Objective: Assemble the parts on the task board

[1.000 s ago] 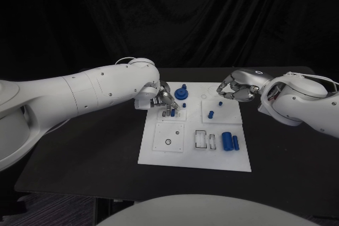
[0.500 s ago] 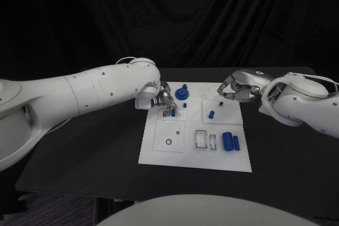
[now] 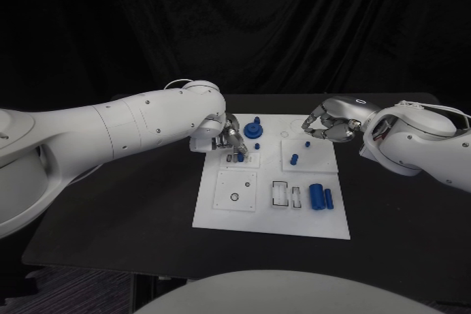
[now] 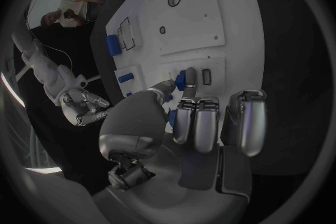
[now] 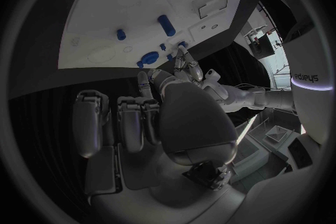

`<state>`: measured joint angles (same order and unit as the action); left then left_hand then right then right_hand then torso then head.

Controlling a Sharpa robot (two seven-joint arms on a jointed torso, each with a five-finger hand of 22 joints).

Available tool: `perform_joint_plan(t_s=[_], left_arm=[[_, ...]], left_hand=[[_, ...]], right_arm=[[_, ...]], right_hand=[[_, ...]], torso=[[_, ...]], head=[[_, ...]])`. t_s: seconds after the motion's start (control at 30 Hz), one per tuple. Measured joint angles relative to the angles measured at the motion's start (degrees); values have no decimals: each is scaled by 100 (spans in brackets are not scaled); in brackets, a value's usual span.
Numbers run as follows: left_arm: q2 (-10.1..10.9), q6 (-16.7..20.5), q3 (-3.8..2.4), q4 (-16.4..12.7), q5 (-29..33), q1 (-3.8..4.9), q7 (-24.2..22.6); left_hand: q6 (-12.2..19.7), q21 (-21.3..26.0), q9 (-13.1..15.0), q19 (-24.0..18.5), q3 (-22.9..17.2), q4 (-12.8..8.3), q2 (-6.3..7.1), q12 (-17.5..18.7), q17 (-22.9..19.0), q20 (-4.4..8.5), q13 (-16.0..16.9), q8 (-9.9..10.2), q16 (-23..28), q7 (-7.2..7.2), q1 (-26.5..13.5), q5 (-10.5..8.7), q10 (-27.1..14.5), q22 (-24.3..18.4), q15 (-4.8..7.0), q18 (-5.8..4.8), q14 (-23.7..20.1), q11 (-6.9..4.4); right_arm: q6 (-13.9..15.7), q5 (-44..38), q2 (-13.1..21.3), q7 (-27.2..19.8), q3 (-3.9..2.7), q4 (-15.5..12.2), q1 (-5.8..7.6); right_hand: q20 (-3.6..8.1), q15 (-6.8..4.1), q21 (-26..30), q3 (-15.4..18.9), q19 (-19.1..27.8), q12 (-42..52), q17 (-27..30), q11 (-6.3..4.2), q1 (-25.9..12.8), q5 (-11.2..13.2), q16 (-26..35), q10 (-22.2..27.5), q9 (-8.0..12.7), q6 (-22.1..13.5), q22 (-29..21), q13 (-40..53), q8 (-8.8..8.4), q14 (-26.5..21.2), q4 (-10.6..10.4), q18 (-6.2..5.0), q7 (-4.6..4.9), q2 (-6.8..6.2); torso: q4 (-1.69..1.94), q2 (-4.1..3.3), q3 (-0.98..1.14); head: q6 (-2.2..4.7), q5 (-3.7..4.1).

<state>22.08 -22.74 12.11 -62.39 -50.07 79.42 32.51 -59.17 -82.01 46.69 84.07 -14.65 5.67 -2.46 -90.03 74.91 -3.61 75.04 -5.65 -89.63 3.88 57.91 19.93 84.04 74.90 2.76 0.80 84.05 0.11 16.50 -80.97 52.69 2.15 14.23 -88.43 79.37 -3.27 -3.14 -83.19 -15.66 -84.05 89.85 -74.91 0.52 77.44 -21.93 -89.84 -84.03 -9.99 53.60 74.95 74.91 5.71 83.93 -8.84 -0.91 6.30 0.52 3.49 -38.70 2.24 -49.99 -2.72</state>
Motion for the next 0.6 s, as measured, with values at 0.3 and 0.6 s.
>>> perform_joint_plan(t_s=[0.3,0.6], left_arm=[[-43,-8,0,25,-2,-3,4],[-30,13,-3,-6,-4,-6,11]], left_hand=[[-23,0,171,0,-158,-190,-4,0,0,0,0,-120,0,-22,113,113,2,0,0,0,0,-39],[-24,0,531,0,-581,-467,50,0,0,44,0,-303,0,-46,70,606,-14,0,43,0,0,-55]], right_arm=[[-11,0,-6,4,0,1,0],[-22,0,-2,11,0,1,-1]], right_hand=[[0,0,0,0,0,0,0,0,0,0,0,0,0,0,-1,0,0,0,0,0,0,0],[0,0,29,-16,0,0,0,0,-24,0,0,0,0,0,-1,0,0,0,-17,0,0,-24]], torso=[[0,-1,1],[1,1,0]], head=[[0,-5],[0,2]])
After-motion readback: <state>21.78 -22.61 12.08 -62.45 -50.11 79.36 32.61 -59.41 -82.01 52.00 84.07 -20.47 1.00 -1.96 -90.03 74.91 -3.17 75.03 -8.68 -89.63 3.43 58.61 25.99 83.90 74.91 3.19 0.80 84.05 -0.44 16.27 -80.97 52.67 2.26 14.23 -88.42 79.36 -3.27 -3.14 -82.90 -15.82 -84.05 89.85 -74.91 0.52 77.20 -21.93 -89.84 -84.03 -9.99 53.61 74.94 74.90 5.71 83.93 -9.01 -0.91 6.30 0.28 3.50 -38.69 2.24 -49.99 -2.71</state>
